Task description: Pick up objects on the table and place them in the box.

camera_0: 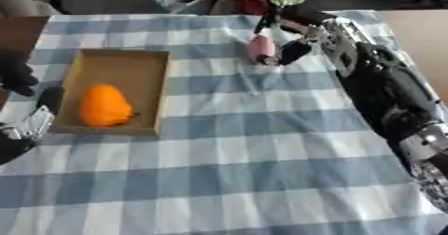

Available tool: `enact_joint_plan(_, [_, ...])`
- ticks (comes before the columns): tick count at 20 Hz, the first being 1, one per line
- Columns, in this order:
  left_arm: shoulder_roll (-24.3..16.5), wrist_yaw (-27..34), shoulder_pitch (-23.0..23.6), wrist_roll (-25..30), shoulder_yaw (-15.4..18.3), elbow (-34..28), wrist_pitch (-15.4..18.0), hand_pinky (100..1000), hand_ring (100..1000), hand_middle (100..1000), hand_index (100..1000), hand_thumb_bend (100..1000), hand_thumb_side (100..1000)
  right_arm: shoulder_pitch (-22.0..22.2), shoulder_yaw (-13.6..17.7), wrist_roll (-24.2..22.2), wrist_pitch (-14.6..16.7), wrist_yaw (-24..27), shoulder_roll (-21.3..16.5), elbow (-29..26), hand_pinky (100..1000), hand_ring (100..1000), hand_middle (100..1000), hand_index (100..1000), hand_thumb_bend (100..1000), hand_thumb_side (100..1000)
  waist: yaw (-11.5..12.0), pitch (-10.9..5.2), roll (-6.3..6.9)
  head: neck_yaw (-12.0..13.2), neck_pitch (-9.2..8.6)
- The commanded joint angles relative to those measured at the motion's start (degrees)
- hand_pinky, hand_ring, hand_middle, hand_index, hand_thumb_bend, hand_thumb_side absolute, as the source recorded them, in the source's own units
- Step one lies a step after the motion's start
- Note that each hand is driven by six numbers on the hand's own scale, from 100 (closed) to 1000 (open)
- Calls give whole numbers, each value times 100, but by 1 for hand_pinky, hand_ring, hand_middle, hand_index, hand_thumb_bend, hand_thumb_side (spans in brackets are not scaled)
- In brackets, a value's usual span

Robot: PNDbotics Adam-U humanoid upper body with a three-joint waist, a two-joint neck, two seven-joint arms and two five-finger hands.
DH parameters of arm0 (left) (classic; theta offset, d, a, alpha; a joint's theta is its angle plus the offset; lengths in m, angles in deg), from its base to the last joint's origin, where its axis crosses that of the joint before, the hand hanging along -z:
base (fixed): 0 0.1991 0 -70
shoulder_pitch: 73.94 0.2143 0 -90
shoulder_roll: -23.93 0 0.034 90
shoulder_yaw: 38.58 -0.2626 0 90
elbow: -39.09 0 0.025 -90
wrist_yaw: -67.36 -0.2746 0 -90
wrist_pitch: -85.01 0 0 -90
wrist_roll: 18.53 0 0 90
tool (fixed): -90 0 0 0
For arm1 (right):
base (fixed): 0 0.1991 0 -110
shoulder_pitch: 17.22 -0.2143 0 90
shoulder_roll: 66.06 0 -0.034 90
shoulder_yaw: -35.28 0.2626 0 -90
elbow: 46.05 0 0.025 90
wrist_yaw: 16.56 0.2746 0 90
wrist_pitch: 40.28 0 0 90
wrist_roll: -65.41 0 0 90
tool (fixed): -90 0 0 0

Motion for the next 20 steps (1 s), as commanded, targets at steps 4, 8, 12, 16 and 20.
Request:
enact_joint_plan(4, [-148, 5, -54, -27, 65, -57, -3, 507, 548, 518, 676, 417, 100, -95, 114, 286, -173, -404, -90, 83, 807, 761, 661, 711, 344, 282, 19, -122, 24, -18, -121])
enact_joint_plan(8, [-145, 4, -54, -25, 61, -59, -5, 507, 548, 518, 676, 418, 100, -86, 131, 754, -267, -651, -45, 86, 783, 722, 609, 670, 293, 150, 36, -125, 28, -21, -131])
enact_joint_plan(12, [-144, 4, -52, -29, 62, -61, -9, 506, 548, 518, 675, 420, 100, -83, 124, 1297, -306, -853, 7, 67, 755, 668, 520, 569, 245, 100, 61, -129, 29, -33, -123])
enact_joint_plan(16, [-143, 6, -58, -33, 61, -65, -9, 506, 548, 518, 675, 421, 100, -114, 100, 1777, -262, -902, 54, -21, 728, 619, 423, 457, 178, 100, 75, -132, 18, -30, -124])
enact_joint_plan(20, [-149, 3, -57, -35, 62, -60, -11, 505, 547, 518, 675, 422, 100, -223, 34, 2019, -151, -679, 122, -258, 718, 606, 414, 447, 124, 100, 85, -143, 1, -30, -121])
